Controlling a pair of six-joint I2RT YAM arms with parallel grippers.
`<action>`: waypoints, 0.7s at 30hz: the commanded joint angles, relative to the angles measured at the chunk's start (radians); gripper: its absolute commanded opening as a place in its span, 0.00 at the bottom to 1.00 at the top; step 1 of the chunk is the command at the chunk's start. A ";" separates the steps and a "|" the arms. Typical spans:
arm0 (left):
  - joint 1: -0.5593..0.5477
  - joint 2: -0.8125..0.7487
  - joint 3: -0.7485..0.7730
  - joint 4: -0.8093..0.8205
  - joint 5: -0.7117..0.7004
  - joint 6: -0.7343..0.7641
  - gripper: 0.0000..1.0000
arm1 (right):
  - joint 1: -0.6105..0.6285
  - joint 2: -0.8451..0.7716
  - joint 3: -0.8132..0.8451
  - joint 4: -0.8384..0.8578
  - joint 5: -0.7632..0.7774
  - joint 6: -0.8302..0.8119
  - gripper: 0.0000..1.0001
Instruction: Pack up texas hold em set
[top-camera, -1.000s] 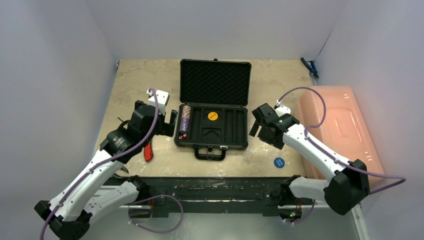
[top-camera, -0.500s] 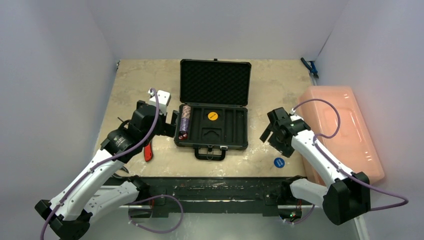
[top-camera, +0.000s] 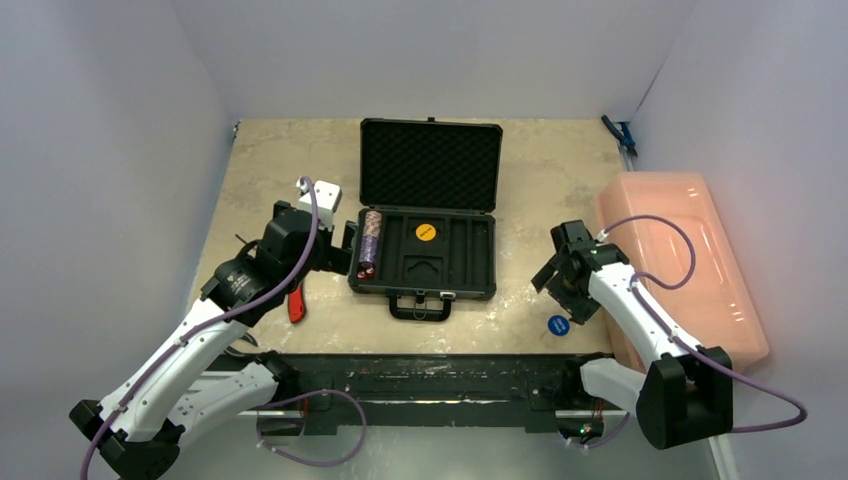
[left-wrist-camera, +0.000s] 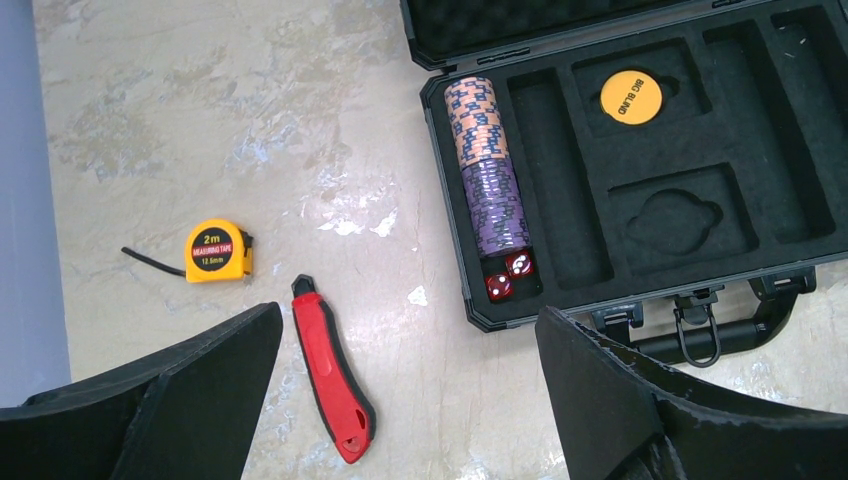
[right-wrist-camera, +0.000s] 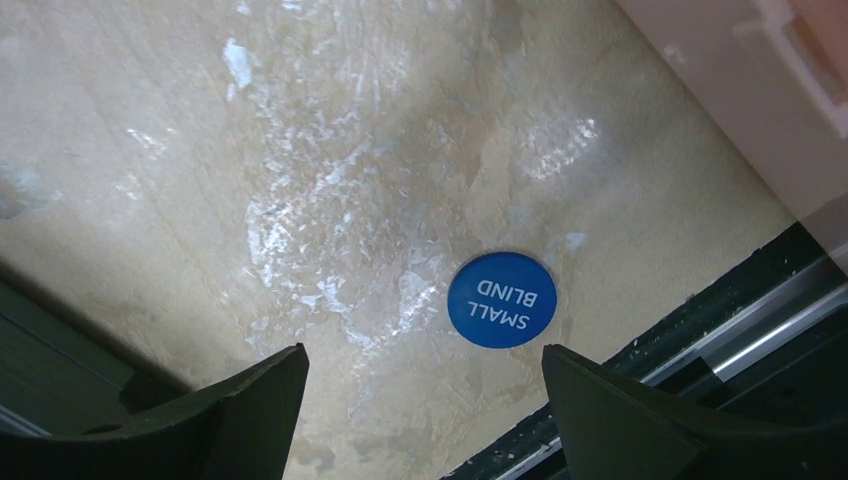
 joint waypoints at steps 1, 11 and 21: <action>0.007 -0.018 -0.002 0.039 -0.004 0.006 1.00 | -0.022 -0.017 -0.051 0.010 -0.029 0.095 0.90; 0.007 -0.022 -0.002 0.040 -0.007 0.011 1.00 | -0.120 -0.056 -0.166 0.059 -0.077 0.191 0.88; 0.009 -0.026 -0.002 0.037 -0.009 0.013 0.99 | -0.141 -0.054 -0.234 0.093 -0.079 0.304 0.79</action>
